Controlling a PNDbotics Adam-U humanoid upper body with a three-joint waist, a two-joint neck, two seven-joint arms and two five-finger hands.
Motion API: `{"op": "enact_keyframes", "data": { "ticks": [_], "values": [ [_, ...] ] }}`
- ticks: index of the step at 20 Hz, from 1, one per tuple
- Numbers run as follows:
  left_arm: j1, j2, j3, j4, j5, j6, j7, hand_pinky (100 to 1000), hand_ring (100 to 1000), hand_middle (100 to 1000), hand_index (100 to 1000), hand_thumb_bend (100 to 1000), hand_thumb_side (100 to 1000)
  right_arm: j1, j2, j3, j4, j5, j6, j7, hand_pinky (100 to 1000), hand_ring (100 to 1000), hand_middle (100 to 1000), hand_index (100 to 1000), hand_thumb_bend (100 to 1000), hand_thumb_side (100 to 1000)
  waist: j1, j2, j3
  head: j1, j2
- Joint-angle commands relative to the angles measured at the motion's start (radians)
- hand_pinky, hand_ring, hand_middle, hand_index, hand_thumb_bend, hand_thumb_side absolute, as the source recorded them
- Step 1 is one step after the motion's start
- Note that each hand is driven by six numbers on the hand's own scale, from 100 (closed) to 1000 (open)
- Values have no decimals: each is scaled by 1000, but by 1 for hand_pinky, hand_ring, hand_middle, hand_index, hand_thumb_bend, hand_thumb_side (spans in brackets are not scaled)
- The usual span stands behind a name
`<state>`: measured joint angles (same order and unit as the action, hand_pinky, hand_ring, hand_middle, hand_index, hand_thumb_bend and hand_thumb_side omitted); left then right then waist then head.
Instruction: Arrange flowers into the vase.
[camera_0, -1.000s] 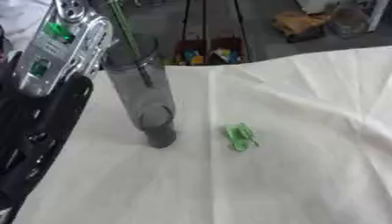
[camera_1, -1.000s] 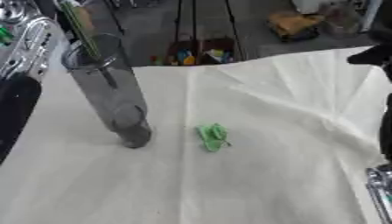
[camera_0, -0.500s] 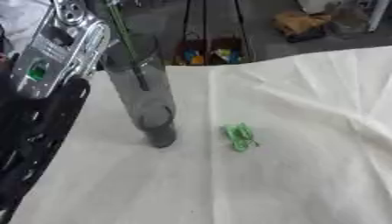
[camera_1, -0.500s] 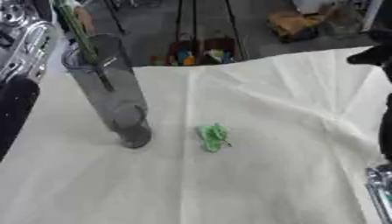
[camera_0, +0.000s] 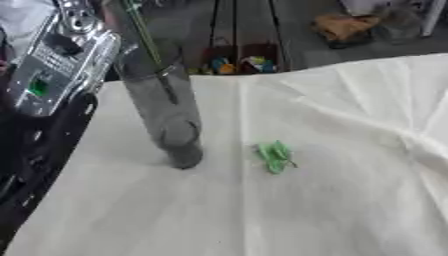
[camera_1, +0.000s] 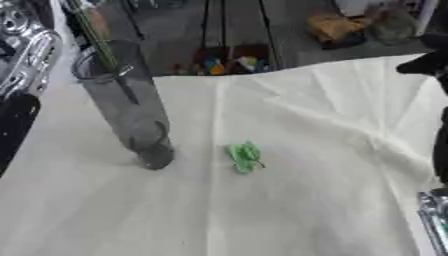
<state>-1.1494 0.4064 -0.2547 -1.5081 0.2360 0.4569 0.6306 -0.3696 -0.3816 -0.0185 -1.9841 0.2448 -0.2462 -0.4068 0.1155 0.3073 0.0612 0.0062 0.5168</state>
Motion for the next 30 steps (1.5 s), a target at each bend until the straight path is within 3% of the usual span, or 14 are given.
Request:
{"op": "enact_keyframes", "data": {
  "ticks": [1,9,18,30],
  "values": [
    [-11,39,6,-18,-16,158,124,394,481,305,346,100,859,-7,-7,-7,-16,-10,0,-5,623,557,483,737,100,996,-9,-23,1,-2,-12],
    [3,67,-3,-22,-52,185,57,444,543,388,361,100,869,-5,-8,-7,-16,-11,0,-6,623,557,483,736,100,996,-5,-25,6,-4,-13],
    [18,96,-12,-42,-116,198,-54,570,699,546,558,100,947,-6,-10,-7,-16,-11,0,-6,622,557,483,736,100,996,-4,-27,7,-7,-15],
    [43,132,-23,-61,-241,203,-247,627,772,629,666,100,968,-5,-10,-7,-16,-11,5,-6,623,557,482,736,100,999,-3,-27,8,-10,-19]
  ]
}}
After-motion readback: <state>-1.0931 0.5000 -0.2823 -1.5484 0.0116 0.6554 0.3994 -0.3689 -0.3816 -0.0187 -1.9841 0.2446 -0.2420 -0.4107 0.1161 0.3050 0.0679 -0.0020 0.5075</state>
